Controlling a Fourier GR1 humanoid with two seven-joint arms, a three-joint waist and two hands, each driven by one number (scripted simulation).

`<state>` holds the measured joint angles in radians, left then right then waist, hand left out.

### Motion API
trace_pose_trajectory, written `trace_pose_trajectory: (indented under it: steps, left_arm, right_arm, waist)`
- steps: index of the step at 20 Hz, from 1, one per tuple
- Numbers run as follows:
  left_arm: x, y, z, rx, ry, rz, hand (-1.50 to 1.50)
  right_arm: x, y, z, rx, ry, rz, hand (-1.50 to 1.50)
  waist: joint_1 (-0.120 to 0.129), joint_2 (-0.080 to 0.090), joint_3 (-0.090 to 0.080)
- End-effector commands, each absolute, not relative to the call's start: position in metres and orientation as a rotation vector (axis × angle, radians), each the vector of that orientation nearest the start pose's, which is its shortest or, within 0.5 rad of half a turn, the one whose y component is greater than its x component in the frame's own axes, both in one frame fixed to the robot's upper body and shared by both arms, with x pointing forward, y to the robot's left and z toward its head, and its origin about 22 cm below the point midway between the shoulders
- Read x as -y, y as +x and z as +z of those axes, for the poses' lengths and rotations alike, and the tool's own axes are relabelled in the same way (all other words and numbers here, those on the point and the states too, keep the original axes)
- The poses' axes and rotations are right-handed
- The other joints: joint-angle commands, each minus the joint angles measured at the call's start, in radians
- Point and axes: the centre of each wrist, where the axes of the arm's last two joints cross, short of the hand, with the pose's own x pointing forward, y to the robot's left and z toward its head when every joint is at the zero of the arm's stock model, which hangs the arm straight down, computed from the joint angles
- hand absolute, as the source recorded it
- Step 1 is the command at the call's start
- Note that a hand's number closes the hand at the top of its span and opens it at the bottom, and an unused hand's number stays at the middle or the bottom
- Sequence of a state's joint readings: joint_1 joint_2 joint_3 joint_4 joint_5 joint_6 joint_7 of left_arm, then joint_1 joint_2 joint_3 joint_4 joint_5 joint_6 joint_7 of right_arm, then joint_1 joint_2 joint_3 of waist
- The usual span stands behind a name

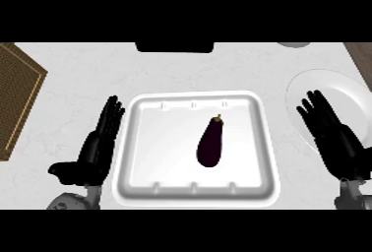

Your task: Pick the eggplant from the tray and place it in the plate

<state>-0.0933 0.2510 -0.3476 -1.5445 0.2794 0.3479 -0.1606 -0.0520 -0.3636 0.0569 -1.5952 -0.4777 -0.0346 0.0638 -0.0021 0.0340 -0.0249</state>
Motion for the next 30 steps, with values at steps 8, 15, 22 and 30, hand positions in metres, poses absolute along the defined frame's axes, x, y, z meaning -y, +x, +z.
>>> trace_pose_trajectory:
  steps: [8,15,22,30]
  left_arm:
    - [-0.252,0.260,0.007,1.494,0.134,-0.105,0.00]
    - [-0.287,0.275,0.016,1.408,0.170,-0.086,0.00]
    - [-0.301,0.288,0.024,1.397,0.176,-0.077,0.00]
    - [-0.273,0.290,0.018,1.406,0.191,-0.063,0.00]
  right_arm:
    - [0.292,0.308,0.138,1.529,-0.407,0.880,1.50]
    - [0.249,0.297,0.029,1.606,-0.172,0.528,-1.50]
    - [0.209,0.296,0.052,1.466,-0.256,0.848,-1.50]
    - [0.220,0.305,0.100,1.347,-0.271,0.984,-1.50]
  waist:
    - [0.077,-0.031,-0.011]
    - [0.006,-0.033,0.025]
    - [0.002,-0.034,0.024]
    - [-0.001,-0.035,0.025]
